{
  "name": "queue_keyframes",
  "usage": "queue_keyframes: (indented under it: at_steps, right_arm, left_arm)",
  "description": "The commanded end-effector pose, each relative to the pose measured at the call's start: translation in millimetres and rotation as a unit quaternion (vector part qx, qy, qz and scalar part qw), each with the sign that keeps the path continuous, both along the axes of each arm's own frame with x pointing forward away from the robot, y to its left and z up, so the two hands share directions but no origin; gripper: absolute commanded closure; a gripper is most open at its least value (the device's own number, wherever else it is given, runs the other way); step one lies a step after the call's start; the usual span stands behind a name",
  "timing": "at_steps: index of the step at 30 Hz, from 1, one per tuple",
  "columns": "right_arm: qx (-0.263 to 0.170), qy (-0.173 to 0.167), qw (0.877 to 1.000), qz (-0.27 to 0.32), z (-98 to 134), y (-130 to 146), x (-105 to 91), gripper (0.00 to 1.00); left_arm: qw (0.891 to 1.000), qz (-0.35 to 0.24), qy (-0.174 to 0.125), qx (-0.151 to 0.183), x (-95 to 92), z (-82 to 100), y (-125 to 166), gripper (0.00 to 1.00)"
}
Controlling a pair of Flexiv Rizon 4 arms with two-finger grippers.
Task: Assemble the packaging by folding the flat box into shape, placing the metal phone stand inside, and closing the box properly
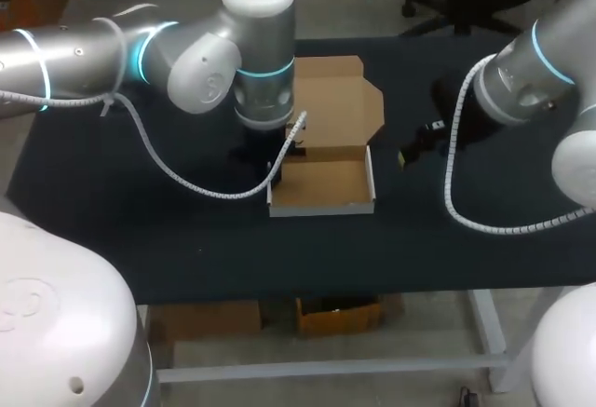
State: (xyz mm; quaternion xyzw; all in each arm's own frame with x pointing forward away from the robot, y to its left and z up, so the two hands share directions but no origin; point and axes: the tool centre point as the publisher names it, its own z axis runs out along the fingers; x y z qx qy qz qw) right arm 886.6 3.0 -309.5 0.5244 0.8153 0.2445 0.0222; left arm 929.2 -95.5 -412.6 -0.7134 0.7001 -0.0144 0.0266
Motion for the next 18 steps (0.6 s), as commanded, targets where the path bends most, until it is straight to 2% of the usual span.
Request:
queue_keyframes:
  at_steps: [1, 2, 3, 8, 18]
  right_arm:
    - [0.002, 0.001, 1.0, 0.028, 7.8, -8.4, -5.3, 0.0]
    - [-0.005, 0.002, 0.999, 0.034, 8.1, -12.5, -7.0, 0.0]
    - [0.008, 0.001, 0.998, 0.063, 8.7, -18.0, -10.3, 0.0]
    - [0.034, 0.001, 0.995, 0.092, 15.5, -43.4, -24.6, 0.0]
    - [0.039, -0.017, 0.985, 0.17, 28.4, -60.6, -44.0, 0.0]
  left_arm:
    - [1.0, -0.002, 0.005, 0.002, 2.2, -4.0, 4.1, 1.0]
    - [1.0, -0.004, 0.006, 0.002, 2.1, -4.0, 4.5, 1.0]
    - [1.0, -0.004, 0.006, 0.002, 2.0, -4.0, 4.9, 1.0]
    - [1.0, -0.01, 0.007, 0.007, 0.7, -2.8, 7.6, 1.0]
    - [1.0, -0.011, 0.013, 0.01, 1.3, -2.4, 10.2, 1.0]
